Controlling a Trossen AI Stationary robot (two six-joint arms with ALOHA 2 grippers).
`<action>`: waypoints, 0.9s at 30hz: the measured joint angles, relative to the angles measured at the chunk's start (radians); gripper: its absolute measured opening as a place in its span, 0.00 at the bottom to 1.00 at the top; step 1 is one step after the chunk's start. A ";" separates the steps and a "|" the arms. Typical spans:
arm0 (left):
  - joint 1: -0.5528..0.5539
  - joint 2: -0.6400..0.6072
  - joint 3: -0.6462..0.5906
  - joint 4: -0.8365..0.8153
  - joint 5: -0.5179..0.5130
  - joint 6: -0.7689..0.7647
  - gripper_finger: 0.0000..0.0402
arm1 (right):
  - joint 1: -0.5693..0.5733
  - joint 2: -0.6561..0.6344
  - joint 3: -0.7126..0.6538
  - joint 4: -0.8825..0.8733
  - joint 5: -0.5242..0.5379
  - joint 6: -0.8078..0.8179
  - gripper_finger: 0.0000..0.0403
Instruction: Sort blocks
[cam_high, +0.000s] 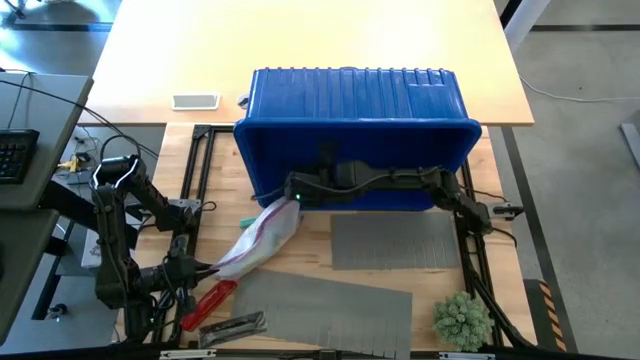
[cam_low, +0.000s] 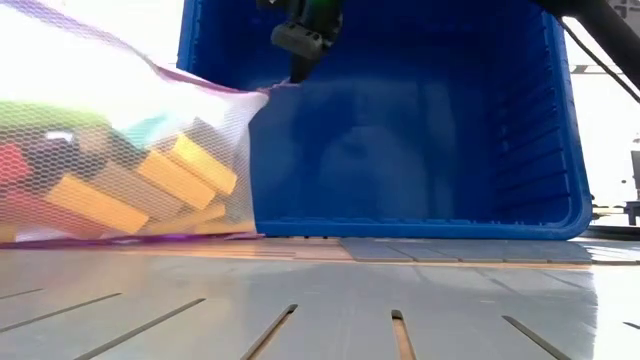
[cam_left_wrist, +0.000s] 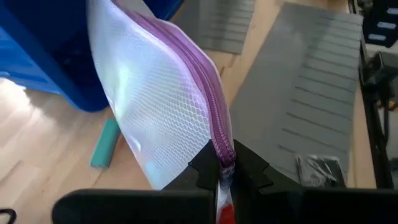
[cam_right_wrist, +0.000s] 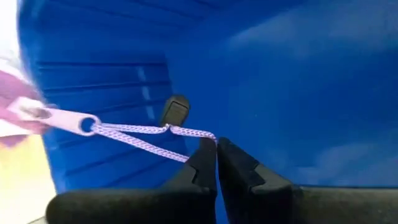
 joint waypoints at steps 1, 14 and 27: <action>0.008 0.000 0.000 -0.004 -0.010 0.001 0.00 | 0.009 -0.003 0.000 0.000 0.009 -0.009 0.00; 0.104 -0.002 0.001 -0.108 0.092 0.005 0.00 | 0.111 -0.254 -0.105 -0.332 0.001 0.323 0.28; 0.268 -0.060 0.001 -0.139 0.168 0.110 0.00 | 0.296 -0.764 -0.756 -0.015 0.172 0.577 0.36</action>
